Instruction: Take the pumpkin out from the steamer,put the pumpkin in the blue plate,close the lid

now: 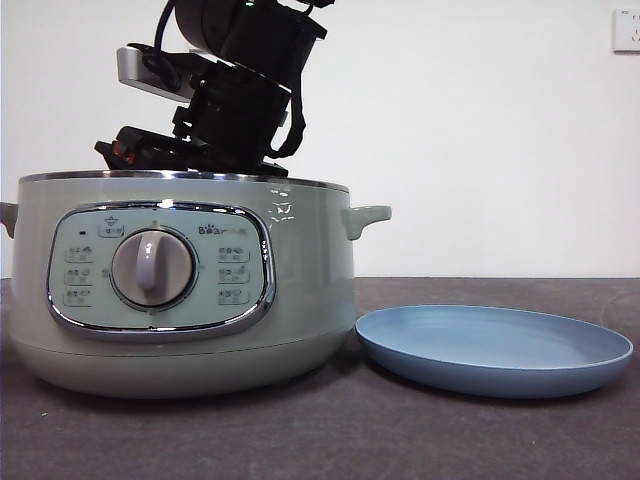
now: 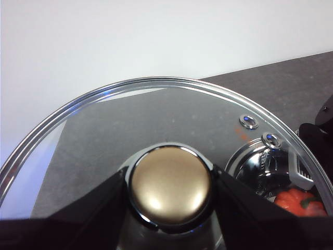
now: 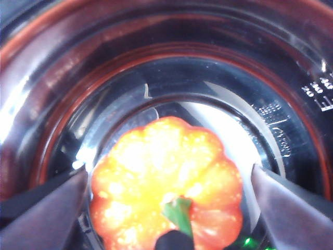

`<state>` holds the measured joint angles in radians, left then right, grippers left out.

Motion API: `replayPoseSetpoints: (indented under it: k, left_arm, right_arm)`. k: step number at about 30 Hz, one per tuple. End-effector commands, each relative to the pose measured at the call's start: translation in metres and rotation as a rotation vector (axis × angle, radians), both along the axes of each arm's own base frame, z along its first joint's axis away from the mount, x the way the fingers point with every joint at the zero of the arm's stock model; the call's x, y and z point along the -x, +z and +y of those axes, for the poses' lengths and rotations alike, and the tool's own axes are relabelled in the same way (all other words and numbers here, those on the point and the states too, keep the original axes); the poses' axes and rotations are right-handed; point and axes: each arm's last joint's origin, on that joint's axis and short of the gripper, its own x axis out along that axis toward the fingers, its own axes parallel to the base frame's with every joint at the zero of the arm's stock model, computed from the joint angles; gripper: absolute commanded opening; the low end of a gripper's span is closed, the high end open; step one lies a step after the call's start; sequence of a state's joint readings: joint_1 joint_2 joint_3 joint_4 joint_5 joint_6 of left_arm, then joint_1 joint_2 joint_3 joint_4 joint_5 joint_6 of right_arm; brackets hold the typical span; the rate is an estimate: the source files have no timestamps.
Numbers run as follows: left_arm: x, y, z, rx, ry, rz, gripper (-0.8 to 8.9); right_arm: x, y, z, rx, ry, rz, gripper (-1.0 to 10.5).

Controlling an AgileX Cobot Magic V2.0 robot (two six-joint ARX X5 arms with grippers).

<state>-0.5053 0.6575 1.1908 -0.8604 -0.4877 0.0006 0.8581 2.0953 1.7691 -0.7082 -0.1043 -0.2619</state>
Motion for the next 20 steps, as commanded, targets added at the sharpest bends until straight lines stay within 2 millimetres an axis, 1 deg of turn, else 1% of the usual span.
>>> replayPoseSetpoints:
  k: [1,2,4,7,12,16,18,20]
  left_arm:
    - [0.003,0.007,0.002,0.018,0.006,-0.057,-0.09]
    - [0.003,0.007,0.002,0.017,0.005,-0.057,-0.09]
    - [0.003,0.007,0.002,0.018,0.005,-0.057,-0.09]
    - [0.003,0.007,0.002,0.018,0.004,-0.057,-0.09]
    - [0.002,0.007,0.001,0.021,0.002,-0.059,-0.09]
    - [-0.006,0.008,-0.003,0.02,-0.004,-0.054,-0.09]
    - [-0.012,0.007,-0.007,0.02,-0.027,-0.038,-0.09]
    - [-0.02,0.005,-0.013,0.021,-0.066,-0.012,-0.09]
  right_arm:
    - [0.0,-0.005,0.002,0.005,0.001,0.006,0.0]
    - [0.0,-0.005,0.002,0.005,0.001,0.007,-0.2]
    - [0.001,-0.003,0.001,0.007,0.001,0.007,-0.1]
    - [0.003,0.006,-0.002,0.0,-0.001,-0.001,-0.1]
    - [0.013,0.036,-0.016,-0.004,-0.006,-0.009,-0.1]
    - [0.021,0.069,-0.041,-0.004,-0.031,-0.01,-0.1]
    - [0.024,0.085,-0.058,-0.001,-0.054,-0.007,-0.1]
    - [0.028,0.101,-0.078,0.008,-0.088,0.004,-0.1]
